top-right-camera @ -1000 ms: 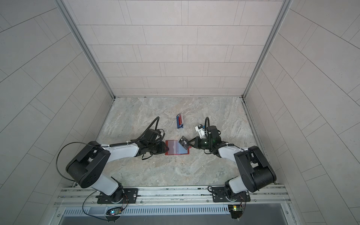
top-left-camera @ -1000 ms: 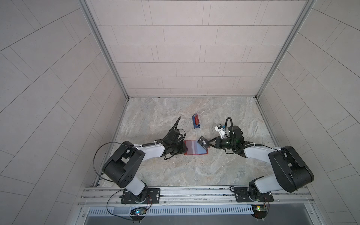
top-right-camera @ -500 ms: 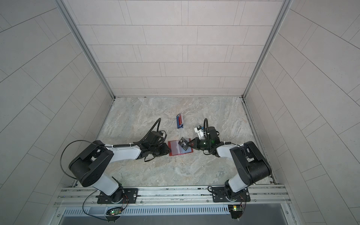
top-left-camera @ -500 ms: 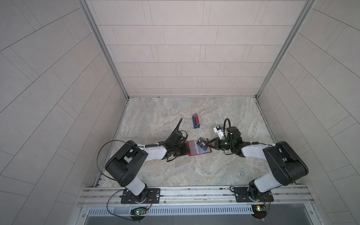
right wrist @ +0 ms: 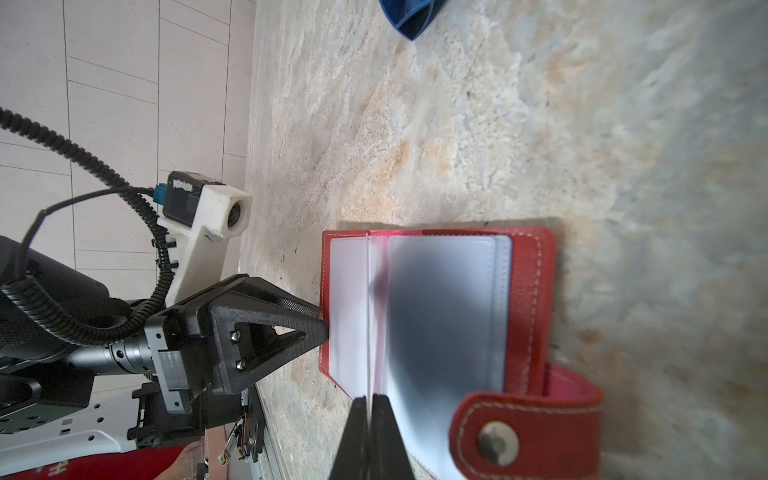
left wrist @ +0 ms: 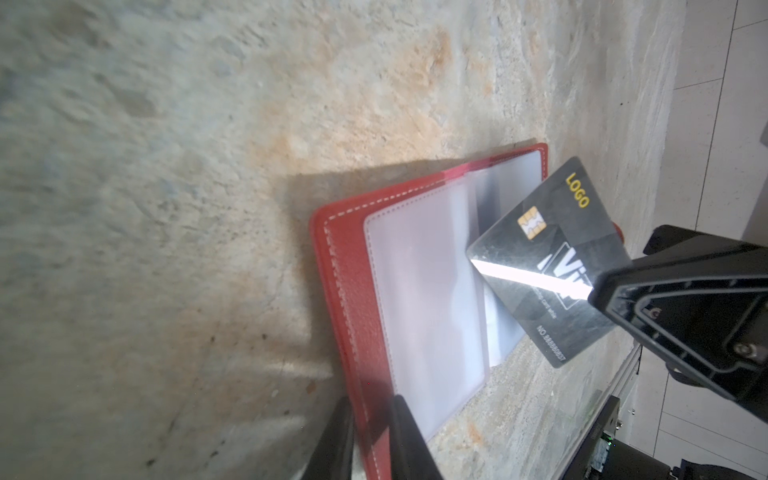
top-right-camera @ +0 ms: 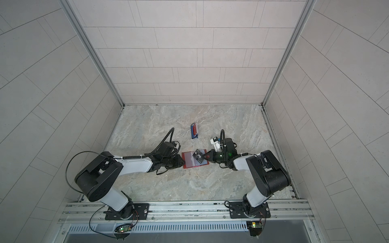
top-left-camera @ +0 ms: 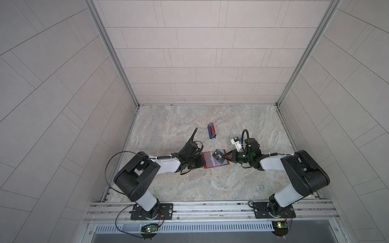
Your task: Put the credit cards into the card holder
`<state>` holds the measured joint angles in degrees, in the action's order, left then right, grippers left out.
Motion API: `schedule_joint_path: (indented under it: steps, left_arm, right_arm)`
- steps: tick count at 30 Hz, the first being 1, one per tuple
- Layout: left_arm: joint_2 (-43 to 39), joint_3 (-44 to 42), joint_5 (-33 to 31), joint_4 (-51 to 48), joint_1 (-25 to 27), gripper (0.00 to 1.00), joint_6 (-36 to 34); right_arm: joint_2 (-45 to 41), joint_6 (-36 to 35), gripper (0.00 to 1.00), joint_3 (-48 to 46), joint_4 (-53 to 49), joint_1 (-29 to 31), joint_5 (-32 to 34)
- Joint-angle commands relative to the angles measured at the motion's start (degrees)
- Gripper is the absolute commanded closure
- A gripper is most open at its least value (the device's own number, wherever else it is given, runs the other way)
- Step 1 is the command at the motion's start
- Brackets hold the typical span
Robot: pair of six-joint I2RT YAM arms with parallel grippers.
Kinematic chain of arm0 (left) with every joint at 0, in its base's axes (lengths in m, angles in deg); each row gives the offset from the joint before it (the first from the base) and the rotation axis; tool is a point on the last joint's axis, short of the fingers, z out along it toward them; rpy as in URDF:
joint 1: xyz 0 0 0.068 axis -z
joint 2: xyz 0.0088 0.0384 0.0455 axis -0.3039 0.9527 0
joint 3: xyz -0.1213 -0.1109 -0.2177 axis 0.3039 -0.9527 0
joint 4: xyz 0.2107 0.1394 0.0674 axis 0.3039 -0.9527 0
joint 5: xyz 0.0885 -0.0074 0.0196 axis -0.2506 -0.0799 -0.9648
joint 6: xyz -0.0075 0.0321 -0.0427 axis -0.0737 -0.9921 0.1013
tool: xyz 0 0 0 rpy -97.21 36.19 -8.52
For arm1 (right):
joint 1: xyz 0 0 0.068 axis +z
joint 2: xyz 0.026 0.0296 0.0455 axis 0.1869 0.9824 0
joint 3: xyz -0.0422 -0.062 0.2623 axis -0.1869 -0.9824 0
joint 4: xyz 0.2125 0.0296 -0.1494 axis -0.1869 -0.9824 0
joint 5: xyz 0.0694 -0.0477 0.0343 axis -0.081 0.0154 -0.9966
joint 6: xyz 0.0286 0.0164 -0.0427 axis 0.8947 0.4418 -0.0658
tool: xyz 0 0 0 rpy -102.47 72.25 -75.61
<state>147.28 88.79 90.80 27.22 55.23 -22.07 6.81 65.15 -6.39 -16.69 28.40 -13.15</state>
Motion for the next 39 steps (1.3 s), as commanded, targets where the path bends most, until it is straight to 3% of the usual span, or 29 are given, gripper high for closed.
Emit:
schedule_joint_path:
  steps: [1,39]
  left_arm:
    - [1.59,-1.50,-1.56,-2.01,0.59,0.79,-0.03]
    - [2.63,-1.65,-3.25,-2.95,1.04,0.82,-0.37]
  right_arm:
    - [-0.28,0.58,1.00,-0.64,1.48,0.30,0.57]
    - [-2.47,-0.74,1.00,-2.05,0.51,0.04,2.82]
